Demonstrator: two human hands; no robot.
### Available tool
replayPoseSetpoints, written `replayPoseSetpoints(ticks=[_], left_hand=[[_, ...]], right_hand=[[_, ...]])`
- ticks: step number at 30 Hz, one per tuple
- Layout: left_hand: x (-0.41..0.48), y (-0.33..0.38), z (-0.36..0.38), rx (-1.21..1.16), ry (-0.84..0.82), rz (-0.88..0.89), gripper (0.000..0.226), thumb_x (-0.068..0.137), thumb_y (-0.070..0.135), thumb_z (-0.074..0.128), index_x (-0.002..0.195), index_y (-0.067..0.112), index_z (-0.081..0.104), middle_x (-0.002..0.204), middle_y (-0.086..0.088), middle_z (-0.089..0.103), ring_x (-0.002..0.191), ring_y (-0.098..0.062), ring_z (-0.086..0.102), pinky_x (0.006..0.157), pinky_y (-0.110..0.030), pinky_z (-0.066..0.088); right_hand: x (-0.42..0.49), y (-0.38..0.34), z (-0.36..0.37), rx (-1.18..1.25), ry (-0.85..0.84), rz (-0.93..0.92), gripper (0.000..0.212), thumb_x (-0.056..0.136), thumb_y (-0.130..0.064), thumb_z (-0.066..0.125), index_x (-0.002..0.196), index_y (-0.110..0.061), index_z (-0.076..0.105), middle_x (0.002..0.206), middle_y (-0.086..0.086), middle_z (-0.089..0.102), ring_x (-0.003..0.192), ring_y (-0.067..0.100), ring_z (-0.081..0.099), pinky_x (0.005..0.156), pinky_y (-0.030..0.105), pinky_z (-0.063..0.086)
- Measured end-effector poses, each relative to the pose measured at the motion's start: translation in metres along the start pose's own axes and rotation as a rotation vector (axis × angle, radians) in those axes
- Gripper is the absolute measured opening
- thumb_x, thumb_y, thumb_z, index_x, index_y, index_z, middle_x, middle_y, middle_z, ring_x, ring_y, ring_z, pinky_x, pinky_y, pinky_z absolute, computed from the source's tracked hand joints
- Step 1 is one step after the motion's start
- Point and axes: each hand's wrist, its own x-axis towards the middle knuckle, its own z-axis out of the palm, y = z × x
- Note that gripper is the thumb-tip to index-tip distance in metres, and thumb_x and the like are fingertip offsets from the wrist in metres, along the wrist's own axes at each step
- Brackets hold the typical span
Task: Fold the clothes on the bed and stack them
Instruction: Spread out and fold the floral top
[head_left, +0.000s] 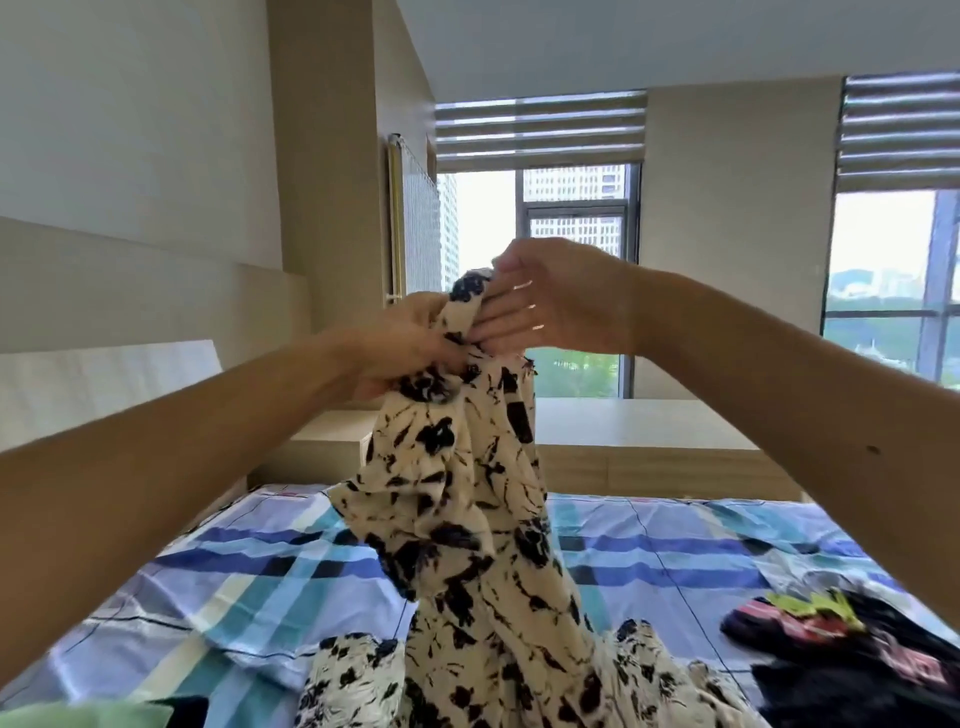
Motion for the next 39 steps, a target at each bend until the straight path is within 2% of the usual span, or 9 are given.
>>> replayPoseSetpoints(ticks=[3,8,12,15,19,23,29,34,39], left_hand=[[-0.003,-0.002,-0.004,-0.010,0.128,0.013,0.036,0.088,-0.016,0.049,0.095,0.017,0.063,0.072,-0.004,0.072,0.072,-0.022,0.066,0.074,-0.039,0.057],[-0.012,0.006,-0.005,0.018,0.101,0.107,0.034,0.084,-0.021,0.040,0.085,0.007,0.060,0.066,-0.005,0.065,0.063,-0.012,0.066,0.058,-0.026,0.058],[-0.018,0.013,-0.007,-0.005,0.060,0.075,0.036,0.083,-0.024,0.037,0.079,0.004,0.058,0.065,-0.006,0.062,0.058,-0.009,0.065,0.052,-0.021,0.055],[-0.027,0.013,-0.011,0.046,0.106,0.029,0.032,0.089,-0.018,0.038,0.076,0.006,0.057,0.065,-0.005,0.063,0.060,-0.012,0.064,0.048,-0.019,0.051],[-0.039,-0.006,-0.027,0.180,0.199,-0.080,0.016,0.103,0.014,0.041,0.093,0.016,0.054,0.090,-0.011,0.061,0.082,-0.023,0.060,0.067,-0.028,0.052],[-0.047,-0.042,-0.038,0.398,-0.150,-0.064,0.035,0.086,0.061,0.056,0.112,0.040,0.046,0.112,0.018,0.055,0.101,0.004,0.053,0.102,-0.029,0.039],[0.010,-0.121,-0.026,0.992,-0.078,-0.222,0.058,0.082,0.034,0.079,0.129,0.018,0.049,0.114,0.002,0.056,0.103,-0.017,0.056,0.087,-0.029,0.049],[0.107,0.016,-0.092,1.153,0.466,0.072,0.012,0.091,0.022,0.061,0.098,0.013,0.059,0.104,-0.012,0.065,0.096,-0.031,0.063,0.077,-0.037,0.049],[0.101,0.246,-0.162,1.015,1.001,0.429,0.046,0.085,0.042,0.054,0.114,0.007,0.059,0.116,-0.018,0.064,0.106,-0.038,0.063,0.092,-0.046,0.053]], right_hand=[[0.003,0.010,-0.019,-0.119,0.259,-0.241,0.019,0.093,-0.018,0.063,0.107,-0.007,0.069,0.101,0.010,0.074,0.095,0.023,0.070,0.099,0.048,0.054],[-0.004,0.078,-0.017,-0.348,-0.086,0.017,0.113,0.066,-0.039,0.089,0.156,-0.035,0.021,0.160,-0.002,0.033,0.138,0.008,0.043,0.120,0.046,0.023],[-0.019,0.124,0.013,-0.357,-0.346,0.142,0.028,0.091,-0.009,0.068,0.113,-0.024,0.062,0.101,-0.018,0.074,0.099,-0.002,0.067,0.096,0.022,0.051],[-0.007,0.139,0.026,-0.135,-0.338,0.138,0.035,0.086,0.012,0.063,0.108,-0.015,0.063,0.094,-0.006,0.076,0.094,0.010,0.072,0.085,0.022,0.055],[0.007,0.145,0.017,-0.060,-0.212,0.103,0.025,0.083,-0.009,0.072,0.107,-0.010,0.067,0.101,0.008,0.076,0.098,0.026,0.072,0.088,0.038,0.059],[0.020,0.143,0.007,-0.032,-0.116,0.106,0.034,0.078,-0.017,0.077,0.108,-0.013,0.062,0.103,0.007,0.076,0.097,0.023,0.072,0.087,0.038,0.060],[0.047,0.138,0.007,-0.603,-0.307,0.226,0.014,0.083,-0.003,0.076,0.096,-0.004,0.069,0.093,0.010,0.074,0.081,0.019,0.068,0.077,0.027,0.058],[0.120,-0.019,-0.060,-1.011,0.378,-0.312,0.014,0.080,-0.013,0.078,0.081,-0.002,0.069,0.072,0.006,0.063,0.065,0.015,0.054,0.055,0.027,0.040],[0.080,-0.236,-0.098,-0.996,0.816,-0.857,0.019,0.078,-0.009,0.075,0.084,0.001,0.061,0.074,0.004,0.055,0.078,0.018,0.052,0.056,0.024,0.030]])
